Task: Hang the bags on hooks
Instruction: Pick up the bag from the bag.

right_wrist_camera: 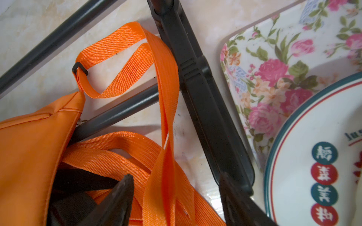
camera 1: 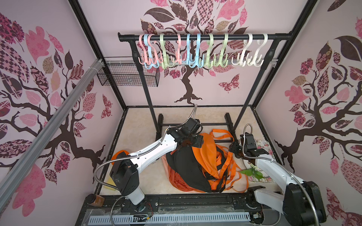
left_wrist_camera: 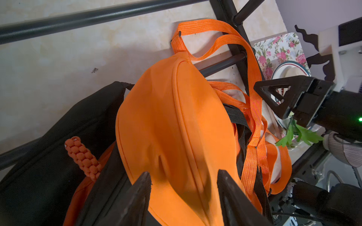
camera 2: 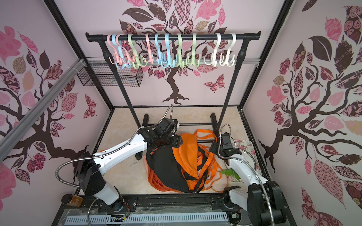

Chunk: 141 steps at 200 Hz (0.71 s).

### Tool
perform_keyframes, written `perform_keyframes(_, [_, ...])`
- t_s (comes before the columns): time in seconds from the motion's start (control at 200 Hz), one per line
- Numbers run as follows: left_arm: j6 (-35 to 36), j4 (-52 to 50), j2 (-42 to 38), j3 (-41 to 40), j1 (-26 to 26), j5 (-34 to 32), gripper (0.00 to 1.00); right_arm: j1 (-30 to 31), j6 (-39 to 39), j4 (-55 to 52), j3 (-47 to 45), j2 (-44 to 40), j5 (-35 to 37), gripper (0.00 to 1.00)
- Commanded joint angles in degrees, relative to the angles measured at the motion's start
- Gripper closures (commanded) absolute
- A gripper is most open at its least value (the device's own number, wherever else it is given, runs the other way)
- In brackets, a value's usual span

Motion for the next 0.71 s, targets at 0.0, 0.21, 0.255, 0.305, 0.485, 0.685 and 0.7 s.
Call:
perform_keyframes(0.0, [-0.3, 0.6, -0.5, -1.1, 0.3, 1.0, 0.41, 0.1, 0.3, 0.6, 0.7, 1.3, -0.2, 0.3])
perform_keyframes(0.21, [-1.2, 1.4, -0.7, -2.7, 0.3, 2.1, 0.41, 0.1, 0.4, 1.5, 0.5, 2.5, -0.9, 0.33])
perform_keyframes(0.255, [-1.4, 1.5, -0.5, -3.0, 0.4, 2.2, 0.41, 0.0, 0.4, 1.8, 0.5, 2.7, -1.4, 0.36])
perform_keyframes(0.305, [-1.6, 1.7, -0.5, -3.5, 0.2, 2.2, 0.42, 0.1, 0.2, 2.1, 0.5, 3.0, -1.7, 0.38])
perform_keyframes(0.485, [-2.5, 3.7, -1.0, -5.4, 0.3, 2.2, 0.52, 0.0, -0.1, 2.9, 0.5, 4.4, -1.7, 0.44])
perform_keyframes(0.685, [-2.9, 4.8, -1.0, -6.4, 1.2, 2.7, 0.72, 0.1, -0.1, 4.3, 1.4, 7.0, -1.7, 0.51])
perform_keyframes(0.7, [-3.0, 4.9, -1.0, -6.5, 1.3, 2.8, 0.73, 0.1, -0.2, 4.4, 1.4, 7.3, -1.7, 0.52])
